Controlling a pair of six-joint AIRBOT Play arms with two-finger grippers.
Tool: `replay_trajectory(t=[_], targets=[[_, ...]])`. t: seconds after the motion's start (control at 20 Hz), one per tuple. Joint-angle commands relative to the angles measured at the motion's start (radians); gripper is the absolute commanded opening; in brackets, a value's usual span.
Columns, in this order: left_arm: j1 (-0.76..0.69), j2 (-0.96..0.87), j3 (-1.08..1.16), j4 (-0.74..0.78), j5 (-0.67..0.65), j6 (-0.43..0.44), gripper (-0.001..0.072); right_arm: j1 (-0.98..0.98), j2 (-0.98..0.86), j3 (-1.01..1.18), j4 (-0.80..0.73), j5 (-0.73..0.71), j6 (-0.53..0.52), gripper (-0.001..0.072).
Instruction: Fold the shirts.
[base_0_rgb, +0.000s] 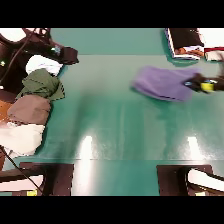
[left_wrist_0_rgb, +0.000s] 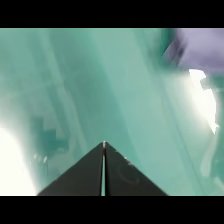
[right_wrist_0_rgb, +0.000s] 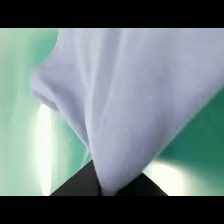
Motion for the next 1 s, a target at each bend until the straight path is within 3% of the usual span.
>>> replay_trajectory(t=[0.0, 0.25, 0.55, 0.6, 0.65, 0.7, 0.85, 0.95], targets=[[-0.078, 0.0, -0.002, 0.0, 0.103, 0.003, 0.0024, -0.37, 0.138, -0.145, -0.069, -0.053, 0.014, 0.0011], [-0.12, 0.0, -0.001, 0.003, 0.128, 0.002, 0.0024, -0.71, 0.154, -0.232, -0.08, -0.109, 0.014, 0.0011], [-0.12, 0.0, -0.002, 0.007, 0.127, 0.003, 0.0024, -0.82, 0.152, -0.253, -0.128, -0.099, 0.014, 0.0016], [-0.12, 0.0, -0.002, 0.008, 0.127, 0.003, 0.0024, -0.82, 0.152, -0.251, -0.161, -0.079, 0.014, 0.0123], [-0.12, 0.0, -0.002, 0.008, 0.126, 0.003, 0.0024, -0.82, 0.152, -0.245, -0.207, -0.066, 0.014, 0.0405], [-0.12, 0.0, -0.002, 0.009, 0.126, 0.003, 0.0024, -0.821, 0.152, -0.219, -0.283, -0.041, 0.014, 0.0539], [-0.12, 0.0, -0.001, 0.01, 0.106, 0.003, 0.0024, -0.821, 0.153, -0.071, -0.523, 0.095, 0.044, 0.0529], [-0.12, 0.0, -0.002, 0.01, 0.093, 0.003, 0.0024, -0.812, 0.153, 0.023, -0.489, 0.126, 0.158, 0.0482]])
